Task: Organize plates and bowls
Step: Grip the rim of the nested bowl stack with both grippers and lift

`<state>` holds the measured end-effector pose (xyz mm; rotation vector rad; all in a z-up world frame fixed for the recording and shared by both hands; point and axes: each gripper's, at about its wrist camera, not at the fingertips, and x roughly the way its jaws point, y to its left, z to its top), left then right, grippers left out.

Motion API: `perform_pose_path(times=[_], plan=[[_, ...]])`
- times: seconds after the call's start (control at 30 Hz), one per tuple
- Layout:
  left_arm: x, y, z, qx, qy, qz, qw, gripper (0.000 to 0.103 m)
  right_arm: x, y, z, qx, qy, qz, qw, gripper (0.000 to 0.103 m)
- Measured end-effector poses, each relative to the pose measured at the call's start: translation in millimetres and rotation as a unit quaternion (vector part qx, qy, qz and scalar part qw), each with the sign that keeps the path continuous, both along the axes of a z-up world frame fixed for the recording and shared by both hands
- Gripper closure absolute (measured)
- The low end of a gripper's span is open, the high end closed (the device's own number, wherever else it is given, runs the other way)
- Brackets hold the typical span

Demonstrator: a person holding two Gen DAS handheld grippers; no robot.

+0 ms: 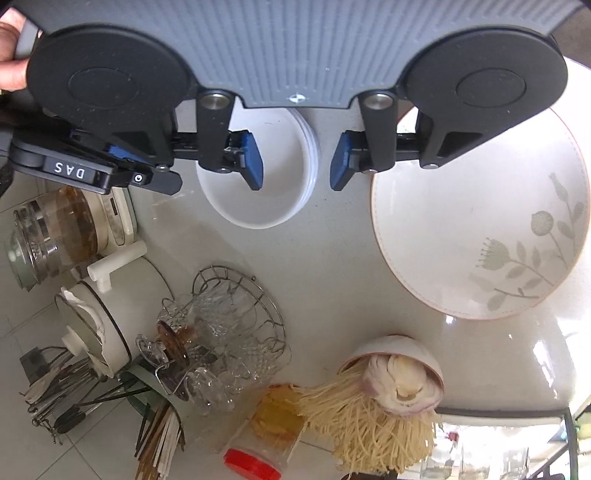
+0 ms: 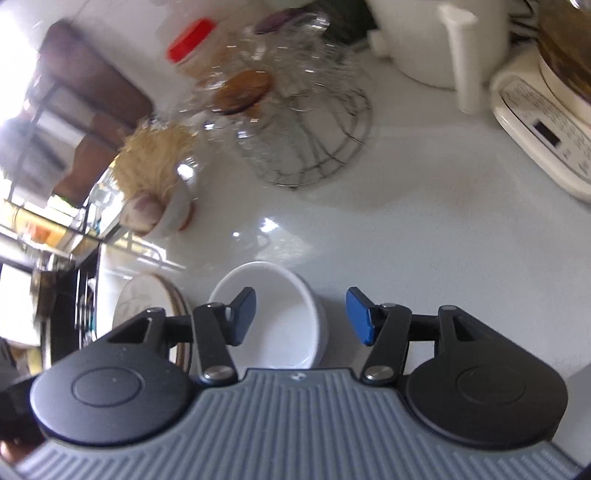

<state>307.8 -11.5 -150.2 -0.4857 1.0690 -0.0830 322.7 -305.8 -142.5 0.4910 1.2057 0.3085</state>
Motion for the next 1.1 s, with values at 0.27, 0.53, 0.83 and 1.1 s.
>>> perform_pose_path(times=[0.27, 0.53, 0.83, 1.1], plan=[[3, 2, -20, -0.026, 0.010, 0.018, 0.9994, 0.056, 5, 6, -31, 0.036, 0.055, 0.018, 0.998, 0.046], [7, -9, -34, -0.025, 0.032, 0.019, 0.9990, 0.056, 8, 15, -42, 0.033, 0.062, 0.031, 0.997, 0.047], [8, -33, -41, 0.002, 0.044, 0.031, 0.9985, 0.056, 10, 9, -58, 0.025, 0.070, 0.045, 0.996, 0.060], [2, -40, -53, -0.003, 0.050, 0.059, 0.9970, 0.056, 15, 6, -64, 0.031, 0.070, 0.065, 0.995, 0.069]])
